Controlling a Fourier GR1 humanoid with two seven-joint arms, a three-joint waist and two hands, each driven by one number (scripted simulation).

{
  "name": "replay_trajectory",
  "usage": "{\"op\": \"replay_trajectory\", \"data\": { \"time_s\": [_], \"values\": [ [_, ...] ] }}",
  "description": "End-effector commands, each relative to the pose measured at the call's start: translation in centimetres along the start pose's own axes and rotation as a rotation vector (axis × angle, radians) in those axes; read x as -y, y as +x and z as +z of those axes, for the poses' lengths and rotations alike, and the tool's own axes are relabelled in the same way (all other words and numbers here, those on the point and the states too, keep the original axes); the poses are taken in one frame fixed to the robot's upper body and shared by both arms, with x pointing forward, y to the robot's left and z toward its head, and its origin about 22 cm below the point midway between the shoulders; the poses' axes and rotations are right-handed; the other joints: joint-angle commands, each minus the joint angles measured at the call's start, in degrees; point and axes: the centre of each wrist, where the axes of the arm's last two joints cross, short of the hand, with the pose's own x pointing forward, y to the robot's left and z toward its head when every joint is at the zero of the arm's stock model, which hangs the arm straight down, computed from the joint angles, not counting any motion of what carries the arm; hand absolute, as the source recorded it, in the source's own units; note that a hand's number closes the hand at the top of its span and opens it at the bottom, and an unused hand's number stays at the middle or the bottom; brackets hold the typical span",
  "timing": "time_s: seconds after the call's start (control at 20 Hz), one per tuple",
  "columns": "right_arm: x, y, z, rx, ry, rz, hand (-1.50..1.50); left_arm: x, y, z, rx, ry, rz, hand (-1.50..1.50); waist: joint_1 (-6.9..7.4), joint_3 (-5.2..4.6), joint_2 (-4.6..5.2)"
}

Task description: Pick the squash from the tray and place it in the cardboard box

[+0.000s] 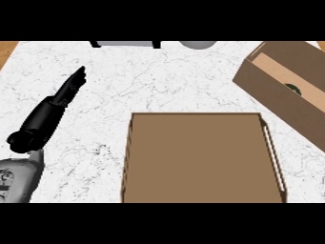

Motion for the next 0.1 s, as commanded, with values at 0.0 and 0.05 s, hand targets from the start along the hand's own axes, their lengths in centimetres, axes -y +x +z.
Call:
{"op": "replay_trajectory", "data": {
  "time_s": [0.0,0.05],
  "values": [
    [2.5,-2.2,1.9,-0.003,-0.104,-0.120,-1.50,0.8,0.5,-1.4,-0.019,-0.010,-0.007,0.00,0.16,0.04,0.37],
    [4.5,-1.9,2.7,0.002,-0.156,-0.093,-1.50,0.9,0.9,0.0,0.003,-0.018,0.012,0.00,1.03,0.07,0.24]
  ]
}}
